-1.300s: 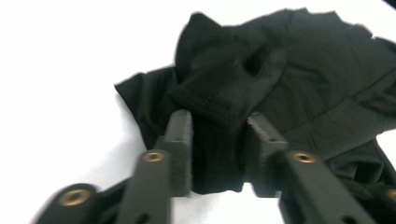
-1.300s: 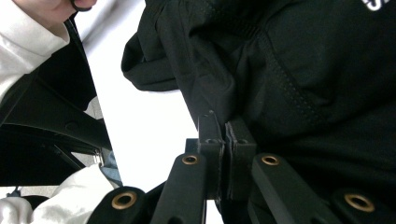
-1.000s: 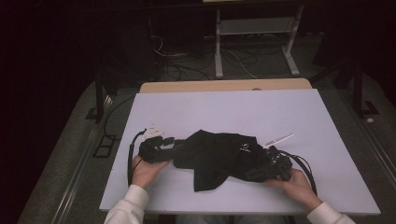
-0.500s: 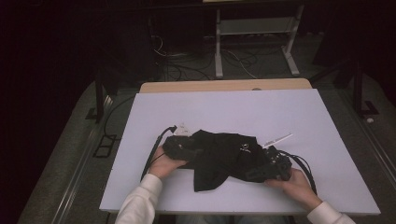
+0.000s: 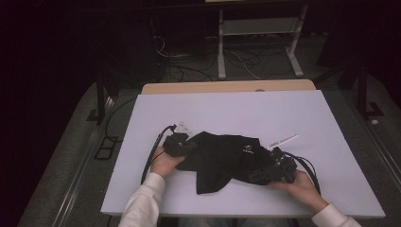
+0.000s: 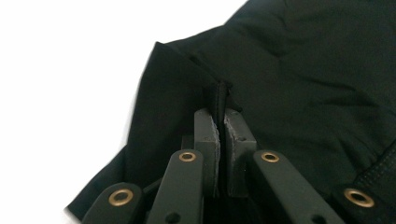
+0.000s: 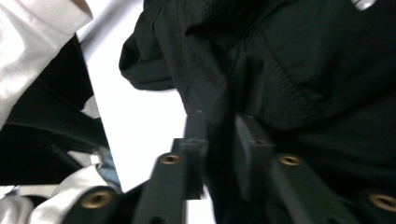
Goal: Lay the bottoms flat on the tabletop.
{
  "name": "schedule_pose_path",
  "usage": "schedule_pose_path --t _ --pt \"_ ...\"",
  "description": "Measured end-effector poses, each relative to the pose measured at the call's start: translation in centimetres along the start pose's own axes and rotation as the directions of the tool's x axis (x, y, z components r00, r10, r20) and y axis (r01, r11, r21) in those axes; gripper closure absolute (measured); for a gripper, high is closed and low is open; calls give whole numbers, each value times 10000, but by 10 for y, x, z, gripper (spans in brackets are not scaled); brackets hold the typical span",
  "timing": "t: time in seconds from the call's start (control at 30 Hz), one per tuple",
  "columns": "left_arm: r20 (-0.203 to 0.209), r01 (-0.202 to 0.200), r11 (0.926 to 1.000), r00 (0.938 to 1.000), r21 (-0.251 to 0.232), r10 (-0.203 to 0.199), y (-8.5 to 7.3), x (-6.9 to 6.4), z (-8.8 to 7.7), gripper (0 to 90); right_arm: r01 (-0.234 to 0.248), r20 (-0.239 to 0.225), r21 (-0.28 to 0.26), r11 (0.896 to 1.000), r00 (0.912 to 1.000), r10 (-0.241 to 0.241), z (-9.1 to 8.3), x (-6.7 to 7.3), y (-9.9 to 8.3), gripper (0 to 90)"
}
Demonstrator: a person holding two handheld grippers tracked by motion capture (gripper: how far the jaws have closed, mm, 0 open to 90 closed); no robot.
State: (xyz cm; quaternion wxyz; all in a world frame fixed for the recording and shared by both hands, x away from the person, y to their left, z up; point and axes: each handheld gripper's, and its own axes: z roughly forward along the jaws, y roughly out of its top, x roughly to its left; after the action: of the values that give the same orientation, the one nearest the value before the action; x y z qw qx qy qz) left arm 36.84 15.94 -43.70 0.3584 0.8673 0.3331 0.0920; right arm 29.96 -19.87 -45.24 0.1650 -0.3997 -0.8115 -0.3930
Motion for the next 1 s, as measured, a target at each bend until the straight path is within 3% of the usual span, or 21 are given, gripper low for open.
schedule_pose_path --t 0.13,0.3,0.33,0.5,0.57,0.6,0.73,0.77,0.87,0.93,1.0 --pt "1 703 9947 9975 -745 -705 -3 9 -14 845 193 323 -646 9977 9993 -172 -14 2 3 582" --pt "12 1249 9862 9921 -1084 -1255 -7 16 -23 845 -7 557 -1370 9906 9984 84 -28 -2 6 510" --pt "-31 1550 9791 9876 -1319 -1568 -10 22 -26 845 -156 764 -1746 9845 9966 293 -32 -6 8 472" --pt "-87 2331 9547 9710 -1851 -2388 -17 35 -33 845 -475 1155 -2530 9663 9902 789 -38 -18 18 416" --pt "-81 2424 9519 9687 -1876 -2483 -18 37 -33 845 -533 1246 -2791 9588 9880 912 -39 -23 24 411" --pt "-176 2562 9492 9645 -1826 -2637 -20 40 -33 846 -510 1334 -2867 9567 9867 925 -39 -25 27 407" --pt "-210 2672 9466 9611 -1803 -2753 -23 44 -33 847 -569 1660 -2989 9526 9799 1106 -38 -34 35 398" --pt "-175 2821 9415 9568 -1842 -2901 -24 46 -32 847 -614 1671 -3039 9507 9790 1167 -37 -37 36 398" --pt "-237 2874 9419 9550 -1740 -2958 -25 48 -32 847 -742 1692 -3130 9468 9766 1324 -35 -45 41 399" --pt "-228 2894 9413 9544 -1736 -2976 -26 49 -32 847 -819 1660 -3121 9465 9763 1392 -33 -47 42 400" --pt "-246 2978 9391 9516 -1715 -3062 -27 50 -32 847 -919 1904 -2903 9525 9699 1516 -28 -53 48 432"
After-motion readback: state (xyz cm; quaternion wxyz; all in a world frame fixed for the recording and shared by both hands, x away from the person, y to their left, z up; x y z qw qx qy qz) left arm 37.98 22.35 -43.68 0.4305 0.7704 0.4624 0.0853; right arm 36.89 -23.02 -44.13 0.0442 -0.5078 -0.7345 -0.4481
